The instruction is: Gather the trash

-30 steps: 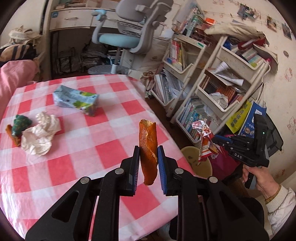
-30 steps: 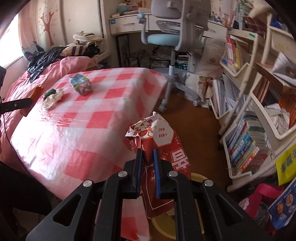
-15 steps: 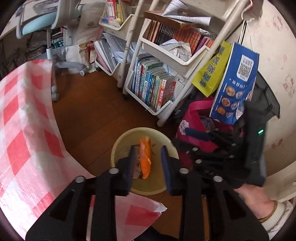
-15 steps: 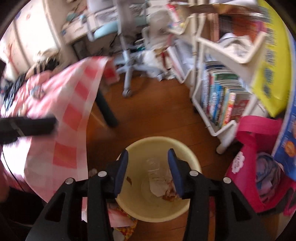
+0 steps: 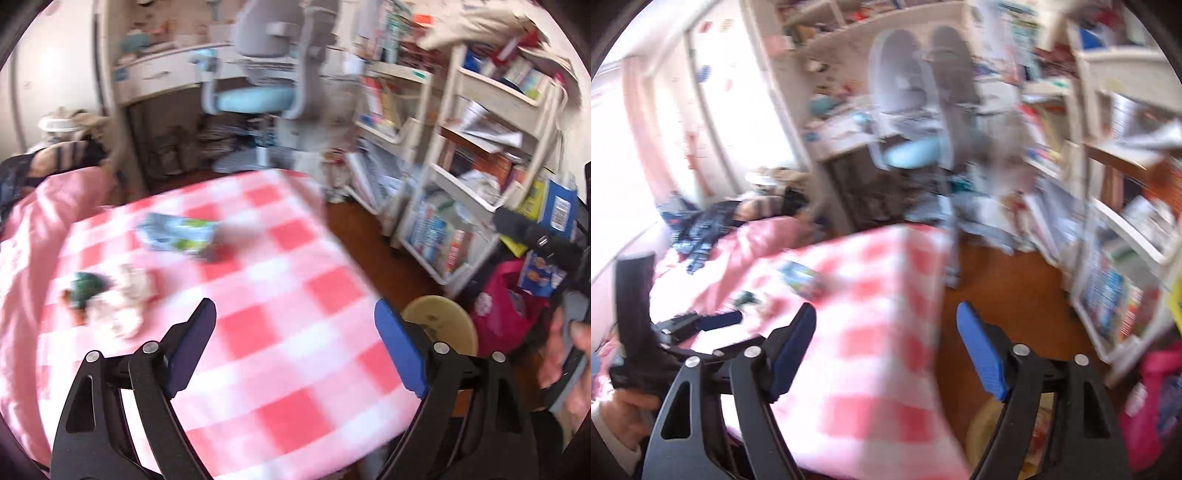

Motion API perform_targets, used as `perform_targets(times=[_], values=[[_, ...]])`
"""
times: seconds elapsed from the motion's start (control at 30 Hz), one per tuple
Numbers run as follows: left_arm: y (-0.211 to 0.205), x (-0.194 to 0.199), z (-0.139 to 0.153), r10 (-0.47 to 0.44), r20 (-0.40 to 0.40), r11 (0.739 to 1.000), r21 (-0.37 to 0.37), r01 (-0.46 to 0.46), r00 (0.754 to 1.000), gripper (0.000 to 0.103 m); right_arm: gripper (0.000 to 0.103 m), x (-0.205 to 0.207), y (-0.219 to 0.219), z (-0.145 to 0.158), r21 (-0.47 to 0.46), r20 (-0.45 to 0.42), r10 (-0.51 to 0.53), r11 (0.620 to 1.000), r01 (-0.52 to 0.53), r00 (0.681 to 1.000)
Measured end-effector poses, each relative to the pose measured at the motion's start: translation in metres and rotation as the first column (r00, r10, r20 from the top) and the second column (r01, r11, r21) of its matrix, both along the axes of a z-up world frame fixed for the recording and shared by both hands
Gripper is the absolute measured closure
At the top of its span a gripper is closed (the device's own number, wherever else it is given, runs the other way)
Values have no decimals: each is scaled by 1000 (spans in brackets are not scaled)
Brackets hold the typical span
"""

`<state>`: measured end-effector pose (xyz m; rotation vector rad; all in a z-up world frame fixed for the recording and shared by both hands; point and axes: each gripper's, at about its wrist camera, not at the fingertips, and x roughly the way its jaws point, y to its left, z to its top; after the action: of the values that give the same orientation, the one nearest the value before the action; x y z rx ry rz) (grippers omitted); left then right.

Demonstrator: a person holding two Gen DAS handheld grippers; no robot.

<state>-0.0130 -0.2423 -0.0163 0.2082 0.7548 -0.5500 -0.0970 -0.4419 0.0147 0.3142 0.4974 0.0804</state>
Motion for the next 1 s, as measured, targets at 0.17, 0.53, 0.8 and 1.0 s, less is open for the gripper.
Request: perform_targets(times=[0.17, 0.53, 0.8, 1.0], values=[[87, 24, 13, 157, 59, 987, 4, -158, 986, 11, 19, 27, 58, -2, -7, 36, 84, 996, -84, 996], [194, 55, -2, 432, 89, 895, 82, -439, 898, 8, 15, 58, 116, -32, -161, -142, 171, 968, -193, 975], [227, 63, -13, 489, 57, 863, 112, -492, 871, 8, 15, 67, 126, -41, -206, -200, 137, 962, -178, 970], [231, 62, -16, 498, 44, 858, 122, -500, 866, 8, 14, 70, 127, -45, -227, -222, 116, 959, -167, 968]])
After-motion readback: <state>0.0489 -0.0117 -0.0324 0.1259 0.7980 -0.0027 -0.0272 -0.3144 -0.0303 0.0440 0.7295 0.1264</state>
